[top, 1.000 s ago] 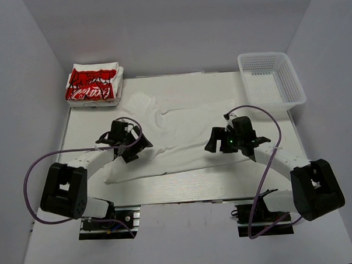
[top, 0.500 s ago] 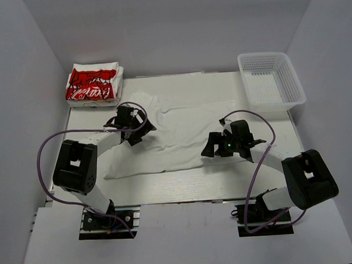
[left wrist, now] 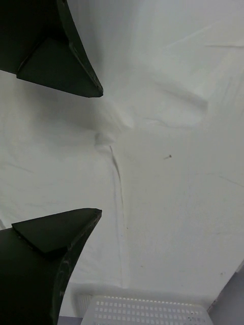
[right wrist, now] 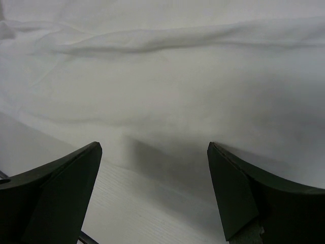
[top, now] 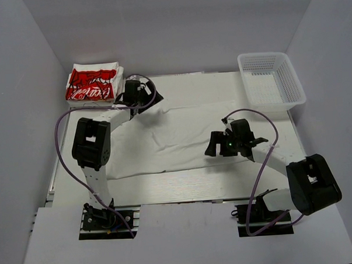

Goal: Fold and stack the t-shirts
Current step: Fold the flattened tshirt in 1/3 of the way, then grap the side of the flattened tshirt furthest away from the robot with both arms

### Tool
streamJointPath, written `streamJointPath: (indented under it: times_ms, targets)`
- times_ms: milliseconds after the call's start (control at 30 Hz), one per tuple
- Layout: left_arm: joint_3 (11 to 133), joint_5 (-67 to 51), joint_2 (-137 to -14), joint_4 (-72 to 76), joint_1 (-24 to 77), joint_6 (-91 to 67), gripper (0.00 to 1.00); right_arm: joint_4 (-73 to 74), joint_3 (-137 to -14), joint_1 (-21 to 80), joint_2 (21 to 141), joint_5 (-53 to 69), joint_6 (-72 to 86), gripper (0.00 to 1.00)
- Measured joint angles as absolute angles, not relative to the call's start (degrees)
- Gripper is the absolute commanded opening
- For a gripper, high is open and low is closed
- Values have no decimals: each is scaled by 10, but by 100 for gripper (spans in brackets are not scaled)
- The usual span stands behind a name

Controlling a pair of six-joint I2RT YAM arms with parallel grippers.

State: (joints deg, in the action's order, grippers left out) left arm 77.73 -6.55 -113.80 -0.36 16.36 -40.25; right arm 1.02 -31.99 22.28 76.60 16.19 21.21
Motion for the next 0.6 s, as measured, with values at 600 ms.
streamJointPath:
  times_ms: [600]
  targets:
    - [1302,185,-1421,-243,159,-207,100,177,-586,221,847,-179,255,90]
